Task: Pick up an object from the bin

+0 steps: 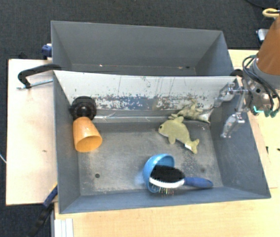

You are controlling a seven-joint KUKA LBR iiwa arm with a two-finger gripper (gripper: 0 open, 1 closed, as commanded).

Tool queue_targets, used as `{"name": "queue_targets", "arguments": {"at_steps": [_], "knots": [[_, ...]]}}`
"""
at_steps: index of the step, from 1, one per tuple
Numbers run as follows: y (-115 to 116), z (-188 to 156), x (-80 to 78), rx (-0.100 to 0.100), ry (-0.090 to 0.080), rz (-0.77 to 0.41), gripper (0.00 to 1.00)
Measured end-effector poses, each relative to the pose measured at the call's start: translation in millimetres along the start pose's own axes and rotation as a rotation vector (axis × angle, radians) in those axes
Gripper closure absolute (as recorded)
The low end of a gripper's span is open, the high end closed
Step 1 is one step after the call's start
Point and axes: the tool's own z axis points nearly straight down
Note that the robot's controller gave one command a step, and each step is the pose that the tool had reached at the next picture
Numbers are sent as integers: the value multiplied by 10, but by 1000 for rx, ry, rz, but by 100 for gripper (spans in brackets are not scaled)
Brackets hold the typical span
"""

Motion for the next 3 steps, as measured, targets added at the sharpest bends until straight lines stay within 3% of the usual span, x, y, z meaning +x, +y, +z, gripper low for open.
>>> {"name": "queue_targets", "arguments": {"at_steps": [1, 2, 3], "knots": [[667, 1485, 203, 0, -11, 78, 0], [650, 1445, 195, 1, -11, 78, 100], [389, 242, 105, 5, -22, -24, 100]]}}
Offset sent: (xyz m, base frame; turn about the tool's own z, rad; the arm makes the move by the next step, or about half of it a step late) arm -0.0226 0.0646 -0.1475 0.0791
